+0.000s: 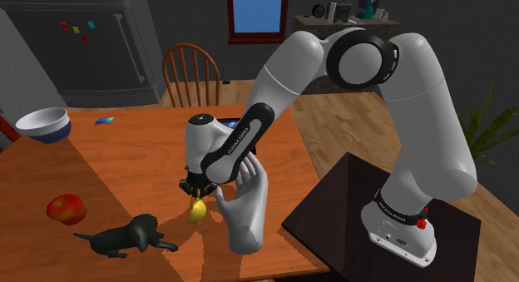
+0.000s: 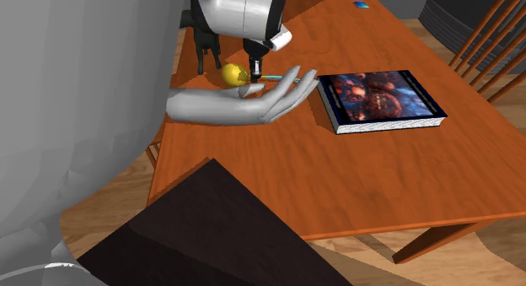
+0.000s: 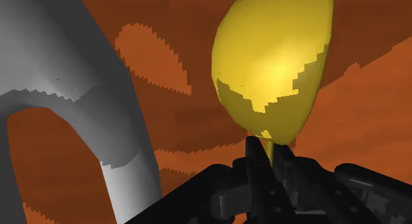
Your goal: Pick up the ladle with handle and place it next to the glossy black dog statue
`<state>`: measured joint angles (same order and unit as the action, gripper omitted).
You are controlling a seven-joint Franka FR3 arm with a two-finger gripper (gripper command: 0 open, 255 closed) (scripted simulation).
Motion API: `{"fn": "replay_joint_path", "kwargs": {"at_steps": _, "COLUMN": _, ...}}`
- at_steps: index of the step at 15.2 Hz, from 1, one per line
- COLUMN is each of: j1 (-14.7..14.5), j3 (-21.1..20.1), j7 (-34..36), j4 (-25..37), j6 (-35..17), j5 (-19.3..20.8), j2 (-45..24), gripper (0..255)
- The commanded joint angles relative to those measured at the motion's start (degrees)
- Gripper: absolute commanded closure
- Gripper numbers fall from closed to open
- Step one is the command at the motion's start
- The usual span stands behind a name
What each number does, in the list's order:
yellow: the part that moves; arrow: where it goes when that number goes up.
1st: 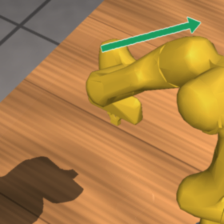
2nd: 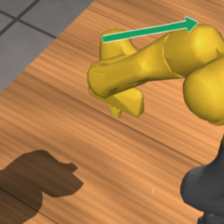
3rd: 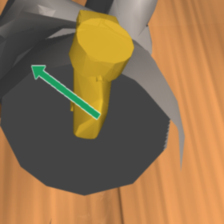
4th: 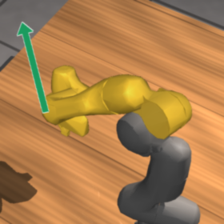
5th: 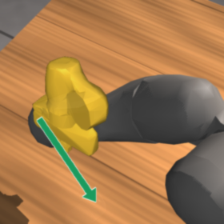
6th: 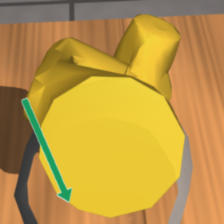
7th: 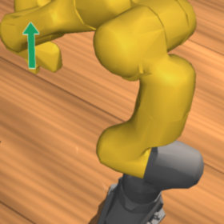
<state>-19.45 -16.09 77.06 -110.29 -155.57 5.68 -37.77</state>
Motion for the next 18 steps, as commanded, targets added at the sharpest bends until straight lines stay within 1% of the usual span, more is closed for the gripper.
{"fn": "replay_joint_path", "kwargs": {"at_steps": 1, "j1": -0.02, "j3": -0.08, "j7": 0.0, "j4": -0.43, "j6": 0.11, "j5": -0.03, "j2": 0.01, "gripper": 0}}
{"fn": "replay_joint_path", "kwargs": {"at_steps": 6, "j1": -0.08, "j3": -0.03, "j7": 0.01, "j4": -0.06, "j6": 0.23, "j5": 0.0, "j2": -0.24, "gripper": 0}}
{"fn": "replay_joint_path", "kwargs": {"at_steps": 10, "j1": 2.29, "j3": -2.06, "j7": -1.18, "j4": -2.9, "j6": 4.24, "j5": -1.76, "j2": 6.55, "gripper": 0}}
{"fn": "replay_joint_path", "kwargs": {"at_steps": 18, "j1": 2.27, "j3": -2.04, "j7": -1.2, "j4": -2.9, "j6": 4.24, "j5": -1.78, "j2": 6.55, "gripper": 0}}
